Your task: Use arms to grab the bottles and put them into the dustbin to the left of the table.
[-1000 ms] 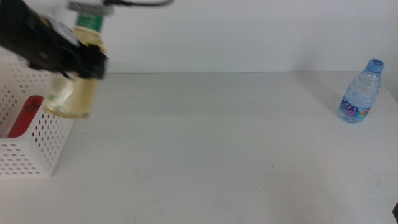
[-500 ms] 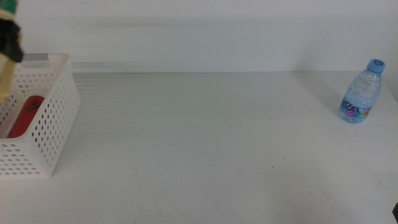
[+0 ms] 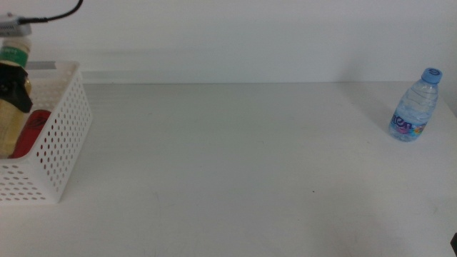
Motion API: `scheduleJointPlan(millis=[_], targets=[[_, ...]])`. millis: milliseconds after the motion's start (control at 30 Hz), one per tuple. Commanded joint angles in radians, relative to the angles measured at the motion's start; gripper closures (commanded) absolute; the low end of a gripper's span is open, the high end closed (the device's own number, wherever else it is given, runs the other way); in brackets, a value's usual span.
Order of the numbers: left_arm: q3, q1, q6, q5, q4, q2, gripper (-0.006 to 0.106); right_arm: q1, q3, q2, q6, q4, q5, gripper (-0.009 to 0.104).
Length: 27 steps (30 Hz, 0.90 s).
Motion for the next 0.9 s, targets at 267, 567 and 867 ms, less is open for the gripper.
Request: scheduleJointPlan(millis=[267, 567, 867], targets=[[-0.036, 0.0, 0.003, 0.031, -0.029, 0.037, 0.087, -0.01, -0.008, -0.027, -0.004, -0.013, -0.076, 0.0], [-0.036, 0.0, 0.007, 0.076, -0.017, 0.078, 0.056, -0.01, -0.008, -0.027, -0.004, -0.013, -0.076, 0.0], [-0.036, -0.001, 0.007, 0.063, -0.066, 0.077, 0.01, -0.01, -0.008, -0.027, -0.004, -0.013, -0.076, 0.0]])
